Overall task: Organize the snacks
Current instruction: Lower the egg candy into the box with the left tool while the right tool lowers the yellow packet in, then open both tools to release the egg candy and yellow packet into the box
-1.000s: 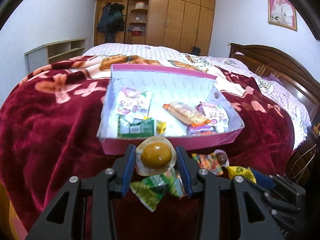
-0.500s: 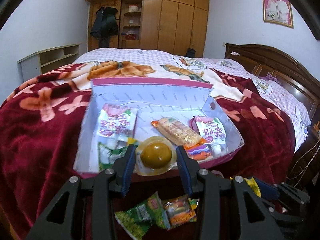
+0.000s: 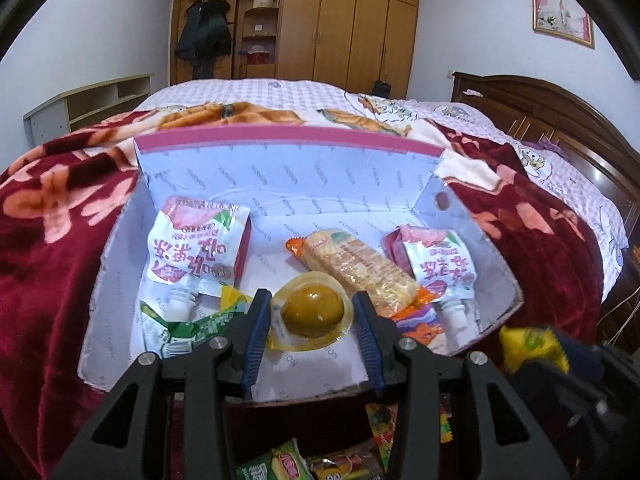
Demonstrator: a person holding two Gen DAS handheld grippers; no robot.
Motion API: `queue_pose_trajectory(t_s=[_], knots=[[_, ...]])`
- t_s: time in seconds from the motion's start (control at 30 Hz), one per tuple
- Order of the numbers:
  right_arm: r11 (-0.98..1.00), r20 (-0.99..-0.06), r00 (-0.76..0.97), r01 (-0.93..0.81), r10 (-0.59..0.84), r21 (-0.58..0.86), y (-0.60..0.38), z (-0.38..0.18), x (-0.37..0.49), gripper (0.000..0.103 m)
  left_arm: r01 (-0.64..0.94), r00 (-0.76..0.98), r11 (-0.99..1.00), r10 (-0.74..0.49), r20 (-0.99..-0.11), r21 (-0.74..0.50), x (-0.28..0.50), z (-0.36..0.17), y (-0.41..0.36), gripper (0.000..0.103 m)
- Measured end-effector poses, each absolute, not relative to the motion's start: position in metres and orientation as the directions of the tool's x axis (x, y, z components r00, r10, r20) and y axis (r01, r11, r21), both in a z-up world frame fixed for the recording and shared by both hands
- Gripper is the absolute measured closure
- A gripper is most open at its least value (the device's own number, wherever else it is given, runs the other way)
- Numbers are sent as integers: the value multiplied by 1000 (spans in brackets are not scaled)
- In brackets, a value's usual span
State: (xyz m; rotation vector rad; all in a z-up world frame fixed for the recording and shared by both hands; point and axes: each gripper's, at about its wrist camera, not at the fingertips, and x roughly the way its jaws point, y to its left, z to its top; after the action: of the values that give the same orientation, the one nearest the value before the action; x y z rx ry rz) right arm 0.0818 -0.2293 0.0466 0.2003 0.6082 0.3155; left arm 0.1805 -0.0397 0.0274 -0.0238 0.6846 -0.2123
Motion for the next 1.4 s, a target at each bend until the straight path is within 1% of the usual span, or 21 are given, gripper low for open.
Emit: queue_pose_trajectory(t_s=[0.1, 0.37, 0.7, 0.83, 0.93, 1.2, 1.4], knots=[[935, -526, 779, -227, 342, 272, -232, 49, 92, 67, 186, 737, 977, -209, -643, -104, 186, 20, -41, 59], [943, -518, 793, -215, 320, 252, -236, 57, 121, 67, 189, 742, 977, -209, -637, -100, 185, 18, -41, 54], [952, -528, 798, -191, 292, 239, -241, 52, 161, 67, 197, 734, 975, -215, -644, -102, 183, 15, -40, 54], [951, -535, 794, -176, 290, 255, -242, 46, 178, 67, 194, 735, 976, -212, -644, -100, 184, 15, -39, 53], [953, -542, 791, -170, 285, 252, -239, 42, 187, 67, 192, 734, 977, -209, -646, -98, 184, 14, -37, 49], [959, -559, 785, -157, 266, 236, -238, 35, 205, 67, 181, 729, 979, -201, -654, -98, 187, 13, -30, 49], [961, -569, 779, -160, 263, 224, -236, 31, 209, 64, 181, 729, 979, -200, -654, -98, 186, 13, -31, 49]])
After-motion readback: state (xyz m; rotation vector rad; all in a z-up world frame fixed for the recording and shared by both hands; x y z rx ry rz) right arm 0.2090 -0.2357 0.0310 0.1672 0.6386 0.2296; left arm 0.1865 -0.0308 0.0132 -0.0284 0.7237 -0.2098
